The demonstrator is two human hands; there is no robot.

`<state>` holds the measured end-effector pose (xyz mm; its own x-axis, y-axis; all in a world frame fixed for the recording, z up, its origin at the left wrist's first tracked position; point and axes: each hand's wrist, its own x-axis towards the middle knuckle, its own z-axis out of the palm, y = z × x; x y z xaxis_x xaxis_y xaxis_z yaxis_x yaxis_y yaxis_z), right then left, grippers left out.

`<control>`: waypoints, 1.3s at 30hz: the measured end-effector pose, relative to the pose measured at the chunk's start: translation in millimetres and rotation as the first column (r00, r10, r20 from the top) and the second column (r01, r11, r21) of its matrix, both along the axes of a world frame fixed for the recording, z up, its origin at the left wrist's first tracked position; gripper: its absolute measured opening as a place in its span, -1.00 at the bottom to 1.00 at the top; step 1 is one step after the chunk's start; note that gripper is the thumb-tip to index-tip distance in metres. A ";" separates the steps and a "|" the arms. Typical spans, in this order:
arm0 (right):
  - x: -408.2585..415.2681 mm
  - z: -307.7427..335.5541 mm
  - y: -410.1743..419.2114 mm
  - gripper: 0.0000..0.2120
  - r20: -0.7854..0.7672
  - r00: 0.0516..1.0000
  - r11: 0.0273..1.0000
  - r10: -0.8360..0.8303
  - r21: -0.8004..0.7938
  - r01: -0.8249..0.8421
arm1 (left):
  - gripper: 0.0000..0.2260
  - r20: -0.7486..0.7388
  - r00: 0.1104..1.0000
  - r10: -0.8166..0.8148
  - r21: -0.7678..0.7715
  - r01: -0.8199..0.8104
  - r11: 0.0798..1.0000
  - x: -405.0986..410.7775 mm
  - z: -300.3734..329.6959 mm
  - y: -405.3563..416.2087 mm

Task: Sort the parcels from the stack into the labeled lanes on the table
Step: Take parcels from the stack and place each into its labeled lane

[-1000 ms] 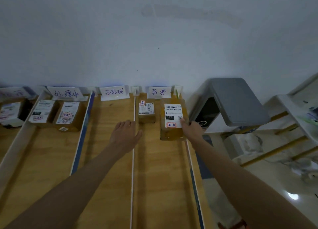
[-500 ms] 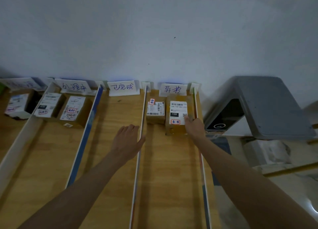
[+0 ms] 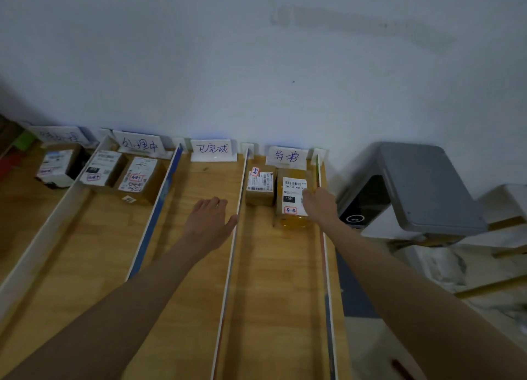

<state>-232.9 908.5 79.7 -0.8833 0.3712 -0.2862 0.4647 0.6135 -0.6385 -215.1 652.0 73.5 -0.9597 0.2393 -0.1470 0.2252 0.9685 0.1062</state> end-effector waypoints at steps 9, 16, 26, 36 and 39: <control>50.8 102.0 -126.7 -0.62 -0.169 0.859 0.818 0.484 0.436 -0.375 | -0.58 -0.140 0.980 0.139 -0.008 -0.142 0.990 57.7 101.7 -123.3; 134.1 136.4 -286.5 -0.54 -0.189 0.707 0.674 0.682 0.539 -0.506 | -0.54 -0.234 0.912 0.336 0.001 -0.345 0.938 167.9 141.1 -279.5; 246.6 173.5 -477.2 -0.49 -0.226 0.525 0.544 0.820 0.589 -0.597 | -0.52 -0.281 0.827 0.486 -0.049 -0.518 0.854 325.2 178.4 -453.4; 252.2 180.2 -630.2 -0.55 -0.259 0.392 0.464 0.883 0.604 -0.648 | -0.58 -0.366 0.744 0.559 0.035 -0.590 0.807 368.5 180.7 -590.6; 237.7 173.2 -673.0 -0.54 -0.262 0.363 0.447 0.894 0.586 -0.676 | -0.62 -0.393 0.704 0.591 0.068 -0.619 0.783 357.2 180.5 -627.0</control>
<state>4.8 235.6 252.9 -0.7555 -0.6136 0.2296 -0.6551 0.7122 -0.2523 142.1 25.0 254.0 -0.8751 -0.4087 0.2591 -0.4036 0.9119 0.0750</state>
